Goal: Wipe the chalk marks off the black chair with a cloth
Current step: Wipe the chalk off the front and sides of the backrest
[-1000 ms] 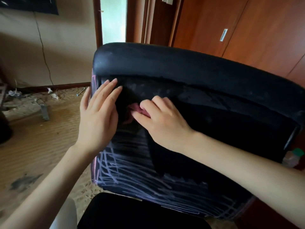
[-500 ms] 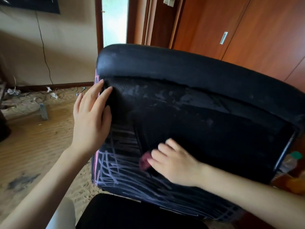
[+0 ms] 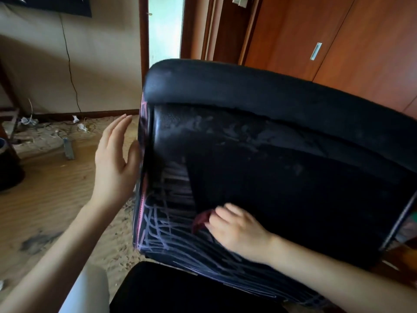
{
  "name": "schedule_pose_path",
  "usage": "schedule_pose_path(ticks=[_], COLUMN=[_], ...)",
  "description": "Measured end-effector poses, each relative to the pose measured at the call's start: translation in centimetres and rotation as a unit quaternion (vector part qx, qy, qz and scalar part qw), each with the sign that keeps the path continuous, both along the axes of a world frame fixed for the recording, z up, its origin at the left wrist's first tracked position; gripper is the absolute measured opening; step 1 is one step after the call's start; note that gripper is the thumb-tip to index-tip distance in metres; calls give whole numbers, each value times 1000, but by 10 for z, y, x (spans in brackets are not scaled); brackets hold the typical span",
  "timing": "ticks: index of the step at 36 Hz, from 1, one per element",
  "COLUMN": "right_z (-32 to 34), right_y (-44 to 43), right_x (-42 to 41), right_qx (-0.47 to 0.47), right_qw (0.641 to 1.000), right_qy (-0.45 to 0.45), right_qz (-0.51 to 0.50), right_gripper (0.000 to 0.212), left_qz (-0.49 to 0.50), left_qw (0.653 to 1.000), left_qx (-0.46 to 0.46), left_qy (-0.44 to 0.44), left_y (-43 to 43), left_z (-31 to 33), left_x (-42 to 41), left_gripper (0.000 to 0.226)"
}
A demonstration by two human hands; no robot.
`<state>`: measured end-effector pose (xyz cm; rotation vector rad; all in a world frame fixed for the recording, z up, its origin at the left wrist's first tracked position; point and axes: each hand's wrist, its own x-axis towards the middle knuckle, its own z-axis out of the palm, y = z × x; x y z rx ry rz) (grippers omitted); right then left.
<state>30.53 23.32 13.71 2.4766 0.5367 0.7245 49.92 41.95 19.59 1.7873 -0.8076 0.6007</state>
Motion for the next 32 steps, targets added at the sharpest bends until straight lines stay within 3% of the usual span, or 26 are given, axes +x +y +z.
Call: schedule_pose_path(ticks=[2,5,7,11,15,23,28,32], right_z=[-12,7,37,112,143,52,-20,2], right_y=[-4,4,14,22,30,26,12,20], right_x=[-11,-10,-1,35,73,52,4,10], right_qx=[-26,-20,24,84,95,103,-33,-36], right_qw=[999,999,1000,988,974,988,998,999], right_qy=[37,31,-8,-130,-203,-109,59,36], right_qz=[-9,-7,3,19,32,46,7,15], right_gripper=[11,34,39,18,21,29,21,28], left_qz=[-1,-9,-19,-26,-30,-44,-11,10], left_qw=[1000,999,996,990,985,980,987,990], left_qx=[3,6,1,-2,-2,5,3,9], left_qy=[14,48,91,139,168,195,161,139], left_y=[0,-2,-2,0,2,7,3,0], left_z=[-1,-2,-2,-7,-12,-19,-17,-14], left_x=[-1,-4,-5,-3,3,12,11,8], left_gripper=[47,43,41,38,34,31,26,24])
